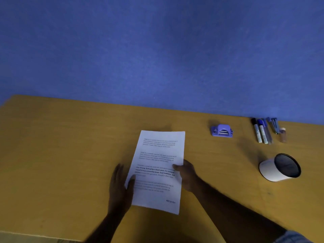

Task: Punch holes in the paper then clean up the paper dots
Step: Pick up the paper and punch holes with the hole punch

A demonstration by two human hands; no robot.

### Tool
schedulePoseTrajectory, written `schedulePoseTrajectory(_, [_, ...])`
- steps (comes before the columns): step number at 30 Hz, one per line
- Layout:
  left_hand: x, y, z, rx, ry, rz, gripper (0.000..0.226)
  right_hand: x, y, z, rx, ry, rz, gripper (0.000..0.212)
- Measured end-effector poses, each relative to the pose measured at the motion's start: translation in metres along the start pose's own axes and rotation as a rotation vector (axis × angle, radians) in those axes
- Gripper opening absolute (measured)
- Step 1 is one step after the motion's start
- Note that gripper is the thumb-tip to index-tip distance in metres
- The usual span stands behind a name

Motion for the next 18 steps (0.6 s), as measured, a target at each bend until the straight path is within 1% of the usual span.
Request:
schedulePoseTrajectory(2, [0.013, -0.013, -0.002, -0.112, -0.203, -0.071, 0.063, 0.002, -0.005, -0.007, 0.040, 0.086, -0.040, 0.035])
schedulePoseTrajectory(3, [0.019, -0.017, 0.000, -0.141, -0.302, -0.119, 0.062, 0.004, -0.008, -0.010, 0.073, 0.134, -0.056, 0.034])
schedulePoseTrajectory(5, [0.022, -0.023, 0.007, -0.169, -0.438, -0.188, 0.060, 0.005, -0.015, -0.017, 0.114, 0.223, -0.075, 0.033])
schedulePoseTrajectory(8, [0.007, -0.024, 0.023, -0.166, -0.628, -0.202, 0.062, 0.011, -0.023, -0.034, 0.079, 0.285, -0.101, 0.034])
schedulePoseTrajectory(10, [-0.007, -0.023, 0.040, -0.118, -0.816, -0.220, 0.065, 0.015, -0.027, -0.043, 0.076, 0.324, -0.132, 0.038])
schedulePoseTrajectory(12, [-0.033, -0.020, 0.067, 0.032, -1.023, -0.199, 0.059, 0.019, -0.034, -0.053, 0.050, 0.375, -0.169, 0.040])
schedulePoseTrajectory(13, [-0.048, -0.020, 0.079, 0.119, -1.084, -0.180, 0.055, 0.022, -0.038, -0.056, 0.044, 0.394, -0.193, 0.039])
schedulePoseTrajectory(15, [-0.079, -0.020, 0.097, 0.251, -1.136, -0.130, 0.048, 0.028, -0.044, -0.060, 0.040, 0.414, -0.235, 0.040])
schedulePoseTrajectory(16, [-0.093, -0.019, 0.105, 0.288, -1.159, -0.104, 0.044, 0.031, -0.048, -0.064, 0.031, 0.422, -0.253, 0.041])
schedulePoseTrajectory(18, [-0.108, -0.017, 0.115, 0.285, -1.189, -0.072, 0.037, 0.035, -0.056, -0.073, 0.015, 0.449, -0.289, 0.043])
Point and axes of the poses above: each hand's wrist, its own y-axis towards the middle knuckle, its own z-axis out of the palm, x = y × z, the point moved 10 cm from there along y, towards the middle knuckle, and after that the axes turned 15 degrees about x, right-handed, at the moved point
